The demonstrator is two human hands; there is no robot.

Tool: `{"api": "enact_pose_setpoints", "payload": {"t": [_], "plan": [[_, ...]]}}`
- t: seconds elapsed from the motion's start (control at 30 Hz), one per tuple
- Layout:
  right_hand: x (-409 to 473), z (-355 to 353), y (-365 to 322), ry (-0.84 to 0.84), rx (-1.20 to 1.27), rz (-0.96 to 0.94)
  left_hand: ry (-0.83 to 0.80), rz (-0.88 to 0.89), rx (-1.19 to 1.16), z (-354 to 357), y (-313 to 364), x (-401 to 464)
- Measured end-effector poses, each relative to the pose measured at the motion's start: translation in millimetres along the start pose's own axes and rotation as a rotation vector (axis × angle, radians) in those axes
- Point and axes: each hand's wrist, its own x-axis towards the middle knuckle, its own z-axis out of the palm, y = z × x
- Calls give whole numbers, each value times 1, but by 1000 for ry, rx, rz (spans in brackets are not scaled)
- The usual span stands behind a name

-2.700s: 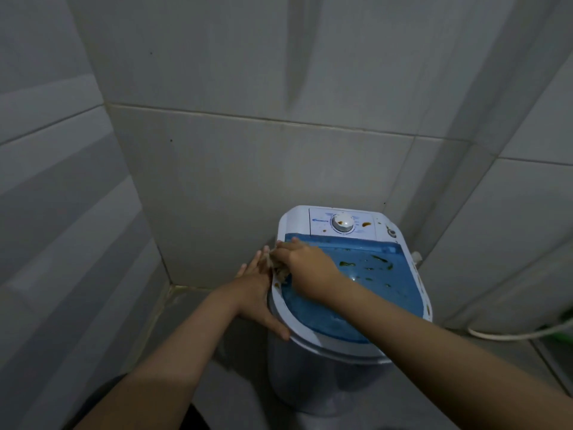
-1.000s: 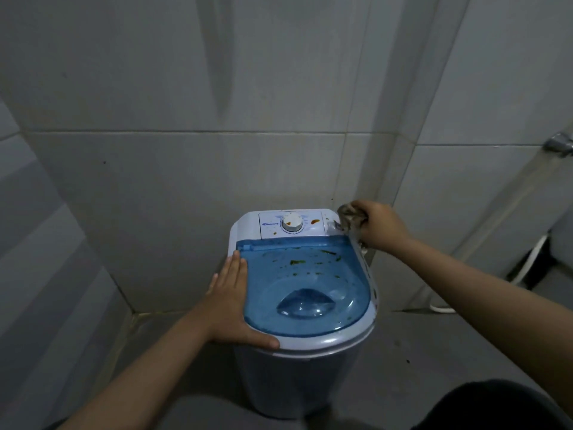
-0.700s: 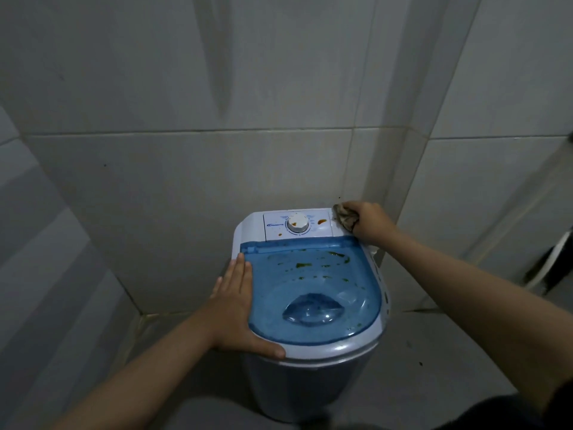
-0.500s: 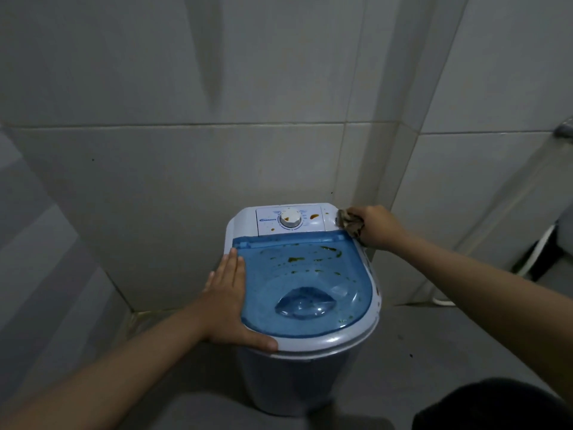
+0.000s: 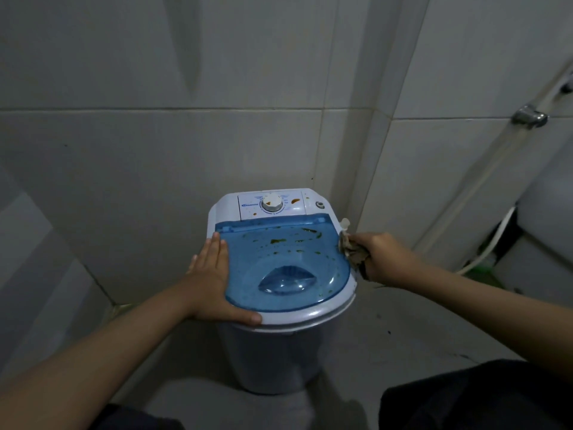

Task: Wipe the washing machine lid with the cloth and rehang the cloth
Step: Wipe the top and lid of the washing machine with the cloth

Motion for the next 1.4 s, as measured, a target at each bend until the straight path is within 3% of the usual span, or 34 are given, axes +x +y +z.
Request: {"api": "enact_pose_setpoints", "payload": {"t": [0.5,0.77,1.0,1.1,1.2,1.4], "plan": [[-74,8,-61,-96,-210,111,-26,-7,38,-3,6,-3],[-78,11,-119,-232,-274,33,-30,-17,40,-4,5,-2],[-72,-11,-151,-303,-83,-137,-36,-24,41,-4,5,-3],[-43,-27,-140,-320,136,-33,-30,-18,43,-4,5,-3],[-6,-40,-128,-201,264,-36,-37,-15,36,-4,5,-3],[80,-28,-121,86,199,-179,-54,-17,31,-4,3,-1]]}}
